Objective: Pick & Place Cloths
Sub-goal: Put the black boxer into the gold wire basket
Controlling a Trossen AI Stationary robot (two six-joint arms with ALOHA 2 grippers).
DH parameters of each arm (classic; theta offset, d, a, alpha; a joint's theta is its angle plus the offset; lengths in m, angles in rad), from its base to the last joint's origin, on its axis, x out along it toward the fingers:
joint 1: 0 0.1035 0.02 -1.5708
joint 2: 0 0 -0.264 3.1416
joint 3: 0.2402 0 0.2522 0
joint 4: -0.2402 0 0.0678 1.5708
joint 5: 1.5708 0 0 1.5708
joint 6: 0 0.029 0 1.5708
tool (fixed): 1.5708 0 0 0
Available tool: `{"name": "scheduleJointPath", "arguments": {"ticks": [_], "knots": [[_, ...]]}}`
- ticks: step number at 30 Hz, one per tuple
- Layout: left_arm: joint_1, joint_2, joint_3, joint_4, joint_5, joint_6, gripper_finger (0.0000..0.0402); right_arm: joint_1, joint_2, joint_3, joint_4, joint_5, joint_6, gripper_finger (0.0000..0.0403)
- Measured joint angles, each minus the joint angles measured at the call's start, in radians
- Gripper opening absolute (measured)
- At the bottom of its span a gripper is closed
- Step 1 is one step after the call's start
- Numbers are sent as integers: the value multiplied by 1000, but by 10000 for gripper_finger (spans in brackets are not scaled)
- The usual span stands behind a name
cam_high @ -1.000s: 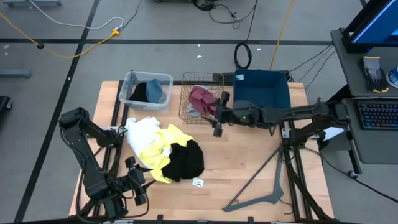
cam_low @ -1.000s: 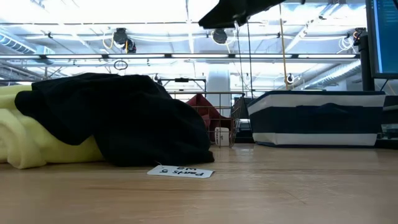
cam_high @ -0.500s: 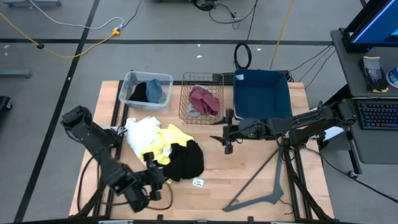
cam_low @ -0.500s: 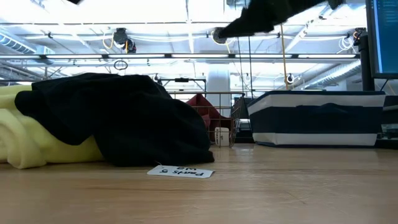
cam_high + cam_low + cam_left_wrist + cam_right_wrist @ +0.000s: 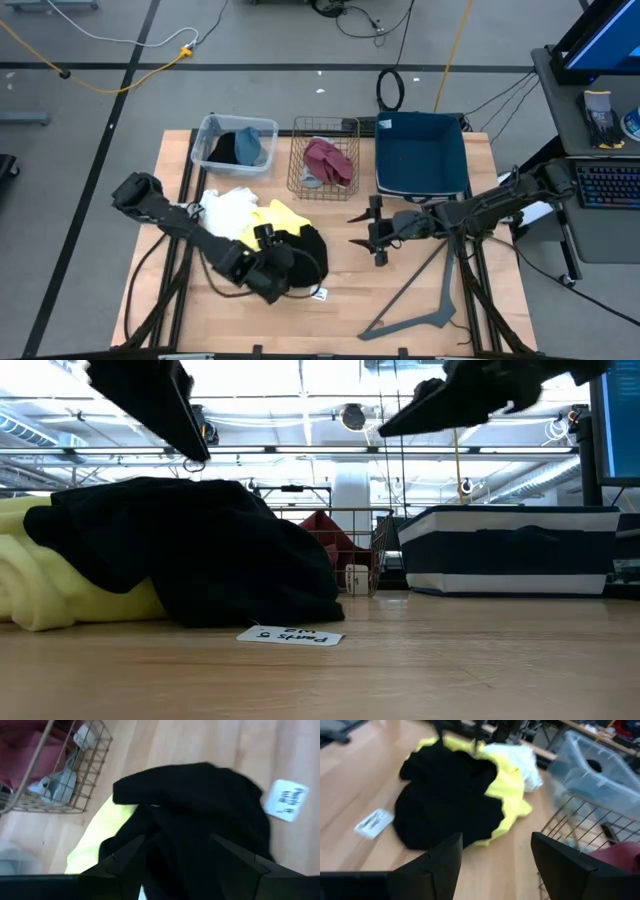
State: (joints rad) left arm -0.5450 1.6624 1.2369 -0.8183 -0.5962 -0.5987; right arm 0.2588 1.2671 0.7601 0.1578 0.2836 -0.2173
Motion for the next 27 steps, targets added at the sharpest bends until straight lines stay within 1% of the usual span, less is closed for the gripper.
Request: {"name": "scheduleJointPath", "arguments": {"ticks": [2,5,7,9,14,16,19,23,25,27], "knots": [[29,15,0,1,34,2,218,16,-2,-9,-9,1,0,230],[57,33,0,-1,119,2,218,36,-2,-15,-5,1,9,230],[65,35,0,0,173,2,218,43,-2,-15,-5,1,22,229],[66,35,0,0,207,1,218,47,-2,-15,-4,1,22,228],[59,37,0,-2,206,-10,218,47,-2,-15,-2,2,22,228],[62,57,0,7,201,-9,218,47,-2,-15,-1,2,22,228],[66,107,0,4,179,-8,218,47,-2,-15,12,2,22,226],[84,193,0,-1,182,-4,217,48,-2,-15,21,2,22,224],[92,223,0,5,192,8,207,48,-2,-15,23,2,22,226],[95,240,1,8,199,15,183,48,-2,-15,26,2,22,228]]}}
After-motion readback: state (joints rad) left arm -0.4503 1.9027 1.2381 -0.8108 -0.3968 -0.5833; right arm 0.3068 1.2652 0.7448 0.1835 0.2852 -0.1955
